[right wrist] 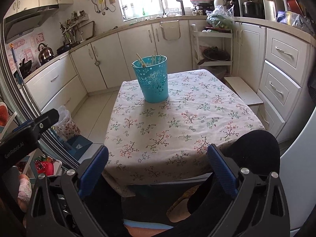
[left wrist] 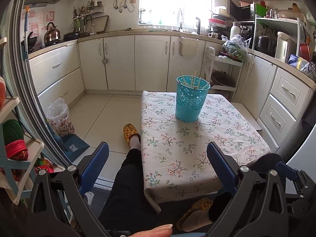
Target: Organize utensils
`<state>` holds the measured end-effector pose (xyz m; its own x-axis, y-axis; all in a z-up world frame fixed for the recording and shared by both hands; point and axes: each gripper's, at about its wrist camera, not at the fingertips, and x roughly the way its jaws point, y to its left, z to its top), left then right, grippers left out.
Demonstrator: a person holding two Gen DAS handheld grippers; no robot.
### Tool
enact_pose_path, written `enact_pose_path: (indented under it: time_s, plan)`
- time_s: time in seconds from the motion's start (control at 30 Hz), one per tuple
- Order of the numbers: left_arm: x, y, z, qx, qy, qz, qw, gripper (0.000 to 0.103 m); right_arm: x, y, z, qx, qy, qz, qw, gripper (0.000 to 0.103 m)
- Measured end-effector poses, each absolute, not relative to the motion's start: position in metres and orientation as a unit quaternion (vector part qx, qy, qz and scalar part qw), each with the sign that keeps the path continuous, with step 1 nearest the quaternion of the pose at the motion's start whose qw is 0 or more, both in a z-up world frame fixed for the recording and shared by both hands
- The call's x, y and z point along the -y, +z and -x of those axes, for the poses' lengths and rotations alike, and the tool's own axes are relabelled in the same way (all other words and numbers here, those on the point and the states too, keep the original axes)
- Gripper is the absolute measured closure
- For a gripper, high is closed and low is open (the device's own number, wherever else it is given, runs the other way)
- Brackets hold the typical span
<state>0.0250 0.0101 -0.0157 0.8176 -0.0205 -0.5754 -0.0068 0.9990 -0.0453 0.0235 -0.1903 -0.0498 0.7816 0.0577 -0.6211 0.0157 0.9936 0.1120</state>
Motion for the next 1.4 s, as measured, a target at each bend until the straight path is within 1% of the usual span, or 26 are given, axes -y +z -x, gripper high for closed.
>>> enact_pose_path:
  time_s: [0.7, 1.03, 1.2, 1.4]
  plan:
    - [-0.011, -0.015, -0.018, -0.296, 0.002, 0.020, 0.955, 0.008, 0.182, -0.047, -0.020, -0.322, 0.011, -0.037, 0.946, 0.008]
    - [-0.018, -0.007, -0.018, -0.286, 0.014, 0.028, 0.958, 0.008, 0.180, -0.023, -0.014, -0.280, 0.015, -0.028, 0.959, 0.008]
    - [-0.019, -0.010, -0.016, -0.289, 0.015, 0.027, 0.957, 0.008, 0.172, -0.041, -0.019, -0.307, 0.022, -0.018, 0.951, 0.008]
    - [-0.019, -0.011, -0.015, -0.291, 0.016, 0.025, 0.956, 0.008, 0.176, -0.041, -0.017, -0.305, 0.016, -0.028, 0.952, 0.008]
